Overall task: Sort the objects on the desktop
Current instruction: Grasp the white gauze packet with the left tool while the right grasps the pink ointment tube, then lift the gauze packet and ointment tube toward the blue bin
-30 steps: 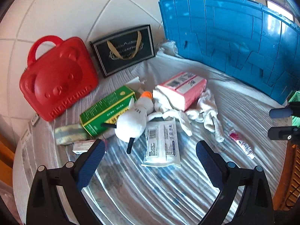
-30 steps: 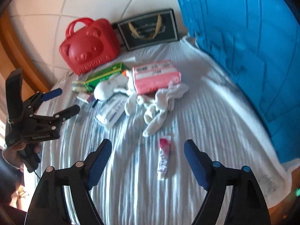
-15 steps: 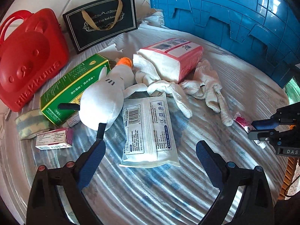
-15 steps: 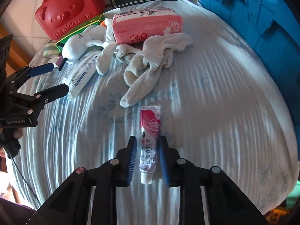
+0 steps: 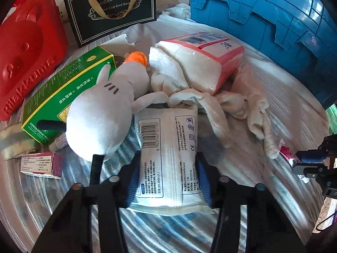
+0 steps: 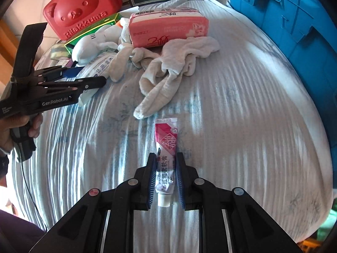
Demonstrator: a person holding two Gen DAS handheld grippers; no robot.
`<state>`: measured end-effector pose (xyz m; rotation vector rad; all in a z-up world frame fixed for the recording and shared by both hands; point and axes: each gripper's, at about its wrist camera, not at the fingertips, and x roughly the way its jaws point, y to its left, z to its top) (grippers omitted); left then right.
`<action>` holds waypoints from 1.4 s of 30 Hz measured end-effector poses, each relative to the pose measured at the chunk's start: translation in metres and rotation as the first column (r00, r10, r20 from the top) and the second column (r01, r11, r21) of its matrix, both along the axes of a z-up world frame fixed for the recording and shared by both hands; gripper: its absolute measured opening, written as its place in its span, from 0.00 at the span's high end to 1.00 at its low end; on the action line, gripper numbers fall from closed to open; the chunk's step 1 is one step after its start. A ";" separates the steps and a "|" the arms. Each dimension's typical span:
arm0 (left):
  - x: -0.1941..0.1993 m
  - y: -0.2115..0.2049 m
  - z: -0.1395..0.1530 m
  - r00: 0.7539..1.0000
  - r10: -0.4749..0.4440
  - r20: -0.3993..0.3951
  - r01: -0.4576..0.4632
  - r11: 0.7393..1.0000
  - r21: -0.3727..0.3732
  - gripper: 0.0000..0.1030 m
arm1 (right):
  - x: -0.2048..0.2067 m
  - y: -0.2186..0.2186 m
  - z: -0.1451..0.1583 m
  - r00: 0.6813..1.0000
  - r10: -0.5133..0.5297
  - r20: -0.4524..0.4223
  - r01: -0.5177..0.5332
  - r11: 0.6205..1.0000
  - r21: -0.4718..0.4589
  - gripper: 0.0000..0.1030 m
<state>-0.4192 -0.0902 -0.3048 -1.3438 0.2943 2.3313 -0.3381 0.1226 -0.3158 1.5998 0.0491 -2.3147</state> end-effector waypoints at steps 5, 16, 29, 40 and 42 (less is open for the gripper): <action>0.019 0.001 0.010 0.998 -0.051 0.026 0.050 0.998 0.024 0.68 | 0.003 0.009 0.000 0.999 -0.045 0.025 0.046 0.997 -0.066 0.82; 0.049 0.002 0.086 0.992 -0.055 -0.118 0.068 0.992 0.103 0.68 | 0.027 0.019 0.038 0.996 -0.089 -0.025 0.084 0.983 -0.161 0.82; 0.081 0.074 0.237 0.877 -0.207 -0.434 0.300 0.941 0.156 0.68 | 0.065 0.048 0.223 0.866 -0.160 -0.474 0.069 0.977 -0.204 0.82; 0.068 0.248 0.345 0.723 -0.319 -0.613 0.507 0.848 0.157 0.68 | 0.085 0.188 0.346 0.628 -0.305 -0.716 0.270 0.948 -0.168 0.82; 0.059 0.282 0.355 0.716 -0.321 -0.620 0.514 0.843 0.158 0.68 | 0.074 0.218 0.353 0.615 -0.334 -0.714 0.306 0.936 -0.174 0.82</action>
